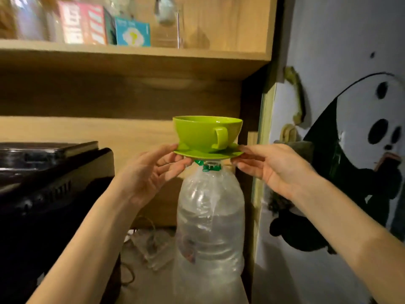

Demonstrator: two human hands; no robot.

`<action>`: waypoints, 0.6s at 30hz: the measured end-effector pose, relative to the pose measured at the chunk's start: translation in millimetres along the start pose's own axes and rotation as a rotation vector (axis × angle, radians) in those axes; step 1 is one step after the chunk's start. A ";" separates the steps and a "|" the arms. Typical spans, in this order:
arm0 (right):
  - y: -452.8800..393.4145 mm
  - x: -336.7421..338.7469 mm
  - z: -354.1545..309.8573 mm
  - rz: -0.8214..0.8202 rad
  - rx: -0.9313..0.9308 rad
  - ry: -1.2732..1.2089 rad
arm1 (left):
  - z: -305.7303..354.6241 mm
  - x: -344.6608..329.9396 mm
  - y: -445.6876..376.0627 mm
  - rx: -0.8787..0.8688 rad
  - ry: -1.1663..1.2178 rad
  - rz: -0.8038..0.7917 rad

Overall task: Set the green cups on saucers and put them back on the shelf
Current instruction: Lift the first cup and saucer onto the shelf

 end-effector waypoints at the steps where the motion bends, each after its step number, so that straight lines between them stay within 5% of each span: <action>1: -3.3 -0.9 -9.8 0.008 0.021 -0.013 | 6.6 -4.4 -9.2 -0.017 0.001 -0.018; 11: -39.5 -3.2 -114.8 0.046 0.160 -0.061 | 70.0 -53.3 -100.3 -0.056 0.029 -0.110; 18: -70.5 -0.7 -182.4 0.116 0.259 -0.046 | 104.4 -73.5 -169.4 -0.074 -0.383 -0.298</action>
Point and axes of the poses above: each hand's wrist, its own y-axis away from the middle knuckle, its own x-axis out of the back of the hand, z = x × y, the point moved 2 cm from there along -y, towards the middle knuckle, and after that the axes turned 11 degrees about -x, right-handed, at the moved point
